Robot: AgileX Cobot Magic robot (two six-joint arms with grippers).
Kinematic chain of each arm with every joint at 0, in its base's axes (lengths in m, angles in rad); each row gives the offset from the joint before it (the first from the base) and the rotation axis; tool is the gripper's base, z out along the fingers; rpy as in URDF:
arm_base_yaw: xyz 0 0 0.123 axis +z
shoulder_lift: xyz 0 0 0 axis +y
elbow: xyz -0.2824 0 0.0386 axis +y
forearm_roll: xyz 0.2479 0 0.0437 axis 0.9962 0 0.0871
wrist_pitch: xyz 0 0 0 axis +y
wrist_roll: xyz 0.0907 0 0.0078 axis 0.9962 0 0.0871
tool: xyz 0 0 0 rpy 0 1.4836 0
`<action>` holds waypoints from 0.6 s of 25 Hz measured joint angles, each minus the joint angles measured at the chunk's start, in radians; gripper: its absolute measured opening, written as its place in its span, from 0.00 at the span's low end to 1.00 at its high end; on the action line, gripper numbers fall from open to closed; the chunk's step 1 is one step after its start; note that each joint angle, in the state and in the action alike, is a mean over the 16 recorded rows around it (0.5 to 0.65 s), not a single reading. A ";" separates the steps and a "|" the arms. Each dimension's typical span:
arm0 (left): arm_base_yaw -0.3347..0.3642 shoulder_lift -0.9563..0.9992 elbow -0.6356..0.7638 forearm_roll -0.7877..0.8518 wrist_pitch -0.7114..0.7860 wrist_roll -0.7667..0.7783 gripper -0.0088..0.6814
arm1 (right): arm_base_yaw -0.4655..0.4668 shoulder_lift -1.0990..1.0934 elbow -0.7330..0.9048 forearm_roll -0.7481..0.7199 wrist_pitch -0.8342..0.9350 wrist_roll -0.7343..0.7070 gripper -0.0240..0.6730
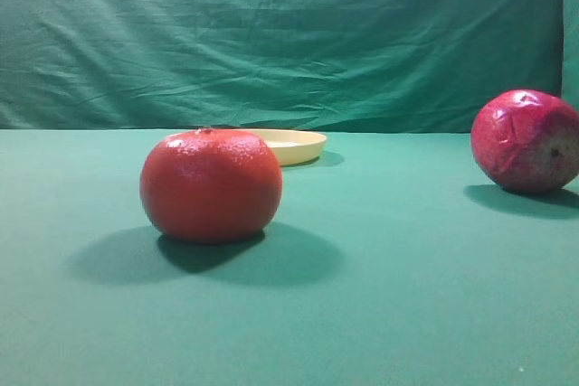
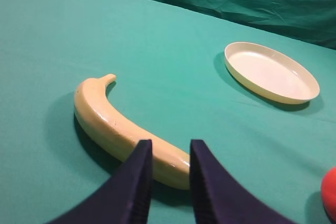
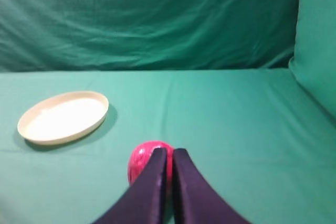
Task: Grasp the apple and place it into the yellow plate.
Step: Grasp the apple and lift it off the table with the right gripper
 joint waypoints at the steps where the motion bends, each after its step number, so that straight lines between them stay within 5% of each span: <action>1: 0.000 0.000 0.000 0.000 0.000 0.000 0.24 | 0.000 0.044 -0.029 0.000 0.031 -0.011 0.03; 15: 0.000 0.000 0.000 0.000 0.000 0.000 0.24 | 0.023 0.530 -0.367 -0.004 0.270 -0.087 0.03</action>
